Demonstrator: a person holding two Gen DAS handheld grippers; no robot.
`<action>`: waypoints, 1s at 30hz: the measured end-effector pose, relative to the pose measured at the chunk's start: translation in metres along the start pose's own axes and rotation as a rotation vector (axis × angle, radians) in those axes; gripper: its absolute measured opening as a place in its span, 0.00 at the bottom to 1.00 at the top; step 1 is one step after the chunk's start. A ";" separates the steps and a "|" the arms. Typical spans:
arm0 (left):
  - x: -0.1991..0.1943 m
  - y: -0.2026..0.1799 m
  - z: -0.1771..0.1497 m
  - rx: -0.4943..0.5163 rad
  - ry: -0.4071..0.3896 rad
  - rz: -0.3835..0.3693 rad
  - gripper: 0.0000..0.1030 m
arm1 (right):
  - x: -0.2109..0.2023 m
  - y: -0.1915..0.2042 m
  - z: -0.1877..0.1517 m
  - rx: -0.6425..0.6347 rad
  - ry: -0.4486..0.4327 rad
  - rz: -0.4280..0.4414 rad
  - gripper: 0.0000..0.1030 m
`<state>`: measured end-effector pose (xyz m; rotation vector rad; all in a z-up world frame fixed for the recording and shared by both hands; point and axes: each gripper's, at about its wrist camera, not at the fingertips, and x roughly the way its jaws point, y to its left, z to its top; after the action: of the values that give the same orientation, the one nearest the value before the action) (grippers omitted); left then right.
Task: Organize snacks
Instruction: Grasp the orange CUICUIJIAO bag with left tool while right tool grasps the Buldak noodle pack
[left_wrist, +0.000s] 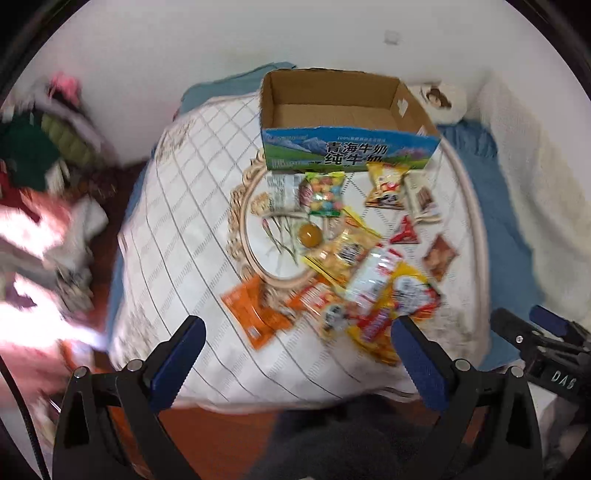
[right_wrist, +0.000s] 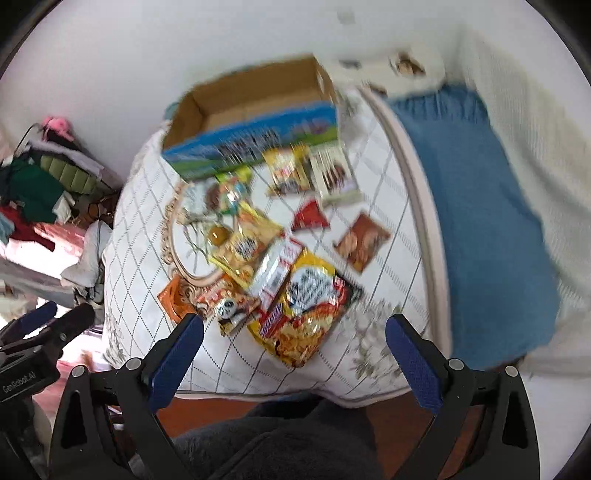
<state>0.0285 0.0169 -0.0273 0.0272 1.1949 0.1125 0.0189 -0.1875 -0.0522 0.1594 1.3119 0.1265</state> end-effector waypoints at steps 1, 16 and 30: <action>0.011 -0.005 0.002 0.044 -0.001 0.038 1.00 | 0.020 -0.009 -0.002 0.035 0.038 0.014 0.98; 0.163 -0.025 -0.014 0.401 0.180 0.199 1.00 | 0.232 -0.029 -0.014 0.311 0.315 0.050 0.98; 0.251 0.016 0.005 -0.195 0.541 -0.214 1.00 | 0.229 -0.017 -0.023 0.038 0.285 -0.126 0.90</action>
<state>0.1233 0.0589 -0.2569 -0.3200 1.7121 0.0474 0.0549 -0.1611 -0.2789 0.0932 1.6053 0.0170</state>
